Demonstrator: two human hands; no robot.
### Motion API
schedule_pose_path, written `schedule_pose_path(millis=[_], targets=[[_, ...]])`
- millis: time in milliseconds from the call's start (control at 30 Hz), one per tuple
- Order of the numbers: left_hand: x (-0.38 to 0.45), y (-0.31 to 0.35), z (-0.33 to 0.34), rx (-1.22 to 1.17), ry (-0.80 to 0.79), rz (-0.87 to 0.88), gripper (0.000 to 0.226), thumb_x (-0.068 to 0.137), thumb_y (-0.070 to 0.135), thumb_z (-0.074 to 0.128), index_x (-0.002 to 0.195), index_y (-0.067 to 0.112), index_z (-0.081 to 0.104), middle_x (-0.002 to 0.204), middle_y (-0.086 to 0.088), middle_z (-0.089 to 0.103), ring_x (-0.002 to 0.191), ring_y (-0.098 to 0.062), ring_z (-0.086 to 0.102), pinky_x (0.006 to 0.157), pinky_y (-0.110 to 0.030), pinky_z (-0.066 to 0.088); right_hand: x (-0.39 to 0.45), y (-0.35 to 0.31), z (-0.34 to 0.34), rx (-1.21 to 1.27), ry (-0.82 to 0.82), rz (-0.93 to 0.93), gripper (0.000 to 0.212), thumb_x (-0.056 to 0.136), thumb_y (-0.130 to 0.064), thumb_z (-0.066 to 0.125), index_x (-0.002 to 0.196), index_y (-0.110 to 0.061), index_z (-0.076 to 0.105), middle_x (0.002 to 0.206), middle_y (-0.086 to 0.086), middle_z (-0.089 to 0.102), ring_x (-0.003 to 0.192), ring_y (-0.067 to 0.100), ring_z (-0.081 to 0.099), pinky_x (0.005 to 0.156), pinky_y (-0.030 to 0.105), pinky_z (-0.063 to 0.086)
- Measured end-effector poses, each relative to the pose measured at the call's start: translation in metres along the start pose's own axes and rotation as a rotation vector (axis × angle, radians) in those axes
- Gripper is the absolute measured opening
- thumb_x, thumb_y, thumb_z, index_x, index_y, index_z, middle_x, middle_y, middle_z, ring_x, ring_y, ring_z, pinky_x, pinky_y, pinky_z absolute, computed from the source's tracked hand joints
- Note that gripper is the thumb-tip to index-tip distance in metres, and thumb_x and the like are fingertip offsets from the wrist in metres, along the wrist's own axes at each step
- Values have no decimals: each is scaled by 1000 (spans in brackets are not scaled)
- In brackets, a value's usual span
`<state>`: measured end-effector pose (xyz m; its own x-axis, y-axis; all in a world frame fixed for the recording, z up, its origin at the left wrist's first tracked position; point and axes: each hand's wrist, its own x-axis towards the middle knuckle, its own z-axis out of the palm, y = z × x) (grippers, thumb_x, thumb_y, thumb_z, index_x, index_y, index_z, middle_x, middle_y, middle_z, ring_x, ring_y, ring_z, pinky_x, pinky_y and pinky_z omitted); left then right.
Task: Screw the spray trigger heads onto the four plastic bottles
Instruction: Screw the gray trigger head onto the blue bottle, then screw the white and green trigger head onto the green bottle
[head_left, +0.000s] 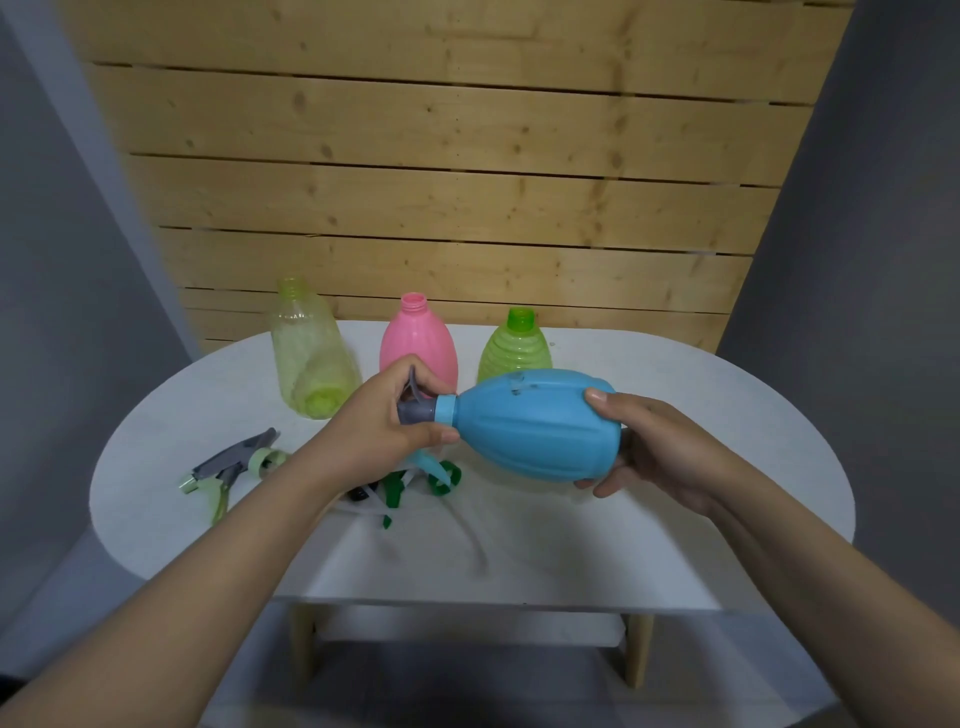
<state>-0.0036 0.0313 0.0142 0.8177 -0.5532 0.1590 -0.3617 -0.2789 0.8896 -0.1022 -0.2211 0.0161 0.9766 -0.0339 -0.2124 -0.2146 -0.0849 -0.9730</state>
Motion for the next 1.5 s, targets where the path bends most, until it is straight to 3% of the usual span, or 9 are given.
schedule_pose_path(millis=[133, 267, 400, 567, 767, 900, 1100, 1433, 1500], targets=[[0, 2, 3, 15, 6, 25, 28, 73, 4, 74, 90, 14, 55, 92, 2, 68, 84, -13, 64, 76, -28, 53, 0, 0, 0, 35, -4, 54, 59, 71, -61, 64, 114, -20, 64, 95, 29, 71, 75, 37, 71, 60, 35, 58], [3, 7, 2, -15, 0, 40, 32, 68, 5, 78, 89, 20, 60, 91, 6, 68, 79, -1, 63, 70, -16, 51, -3, 2, -6, -3, -40, 27, 56, 75, -59, 57, 119, -24, 60, 110, 17, 70, 96, 33, 70, 79, 41, 58], [7, 11, 8, 14, -63, 11, 37, 64, 8, 82, 92, 24, 62, 97, 2, 69, 83, -3, 65, 75, -19, 54, -10, -4, -7, -409, 9, -98, 59, 64, -61, 72, 117, -42, 55, 114, -9, 64, 98, 2, 63, 81, 21, 52], [12, 15, 31, 55, -92, 87, 41, 59, 14, 84, 92, 26, 64, 92, 13, 67, 83, 6, 62, 68, -8, 46, -9, -1, 9, -810, -33, -141, 76, 55, -53, 80, 122, -43, 45, 112, -20, 57, 98, 2, 57, 81, 25, 50], [26, 15, 39, -27, 160, 77, 56, 66, 30, 80, 114, 34, 52, 102, 19, 58, 83, 2, 58, 70, -10, 47, -2, 0, -19, -471, 172, -114, 66, 56, -40, 83, 113, -36, 49, 103, -7, 63, 89, 11, 64, 71, 28, 53], [36, 6, 45, -103, 180, -65, 61, 74, 31, 74, 127, 23, 45, 106, 5, 52, 78, -1, 54, 73, -21, 46, 9, 6, -42, -226, 362, -106, 73, 54, -42, 82, 117, -31, 48, 107, -4, 61, 92, 16, 65, 69, 31, 53], [51, 0, 56, -48, 247, -93, 56, 77, 32, 71, 127, 19, 48, 120, 0, 52, 95, -5, 53, 76, -20, 44, 35, 21, -62, -205, 504, -182, 70, 66, -27, 83, 123, -25, 43, 104, -14, 55, 92, 3, 57, 64, 21, 47], [72, -3, 78, 158, 337, -27, 65, 79, 33, 69, 134, 20, 38, 134, -5, 40, 121, -20, 43, 99, -43, 42, 61, 26, -81, -178, 271, -178, 72, 70, -25, 78, 132, -35, 41, 124, -5, 58, 109, 14, 59, 84, 30, 53], [75, -3, 82, 179, 326, -24, 67, 79, 32, 69, 136, 19, 36, 136, -6, 40, 124, -21, 41, 100, -40, 40, 61, 24, -85, -169, 225, -164, 76, 72, -25, 76, 136, -37, 39, 127, -5, 58, 114, 14, 56, 88, 31, 51]])
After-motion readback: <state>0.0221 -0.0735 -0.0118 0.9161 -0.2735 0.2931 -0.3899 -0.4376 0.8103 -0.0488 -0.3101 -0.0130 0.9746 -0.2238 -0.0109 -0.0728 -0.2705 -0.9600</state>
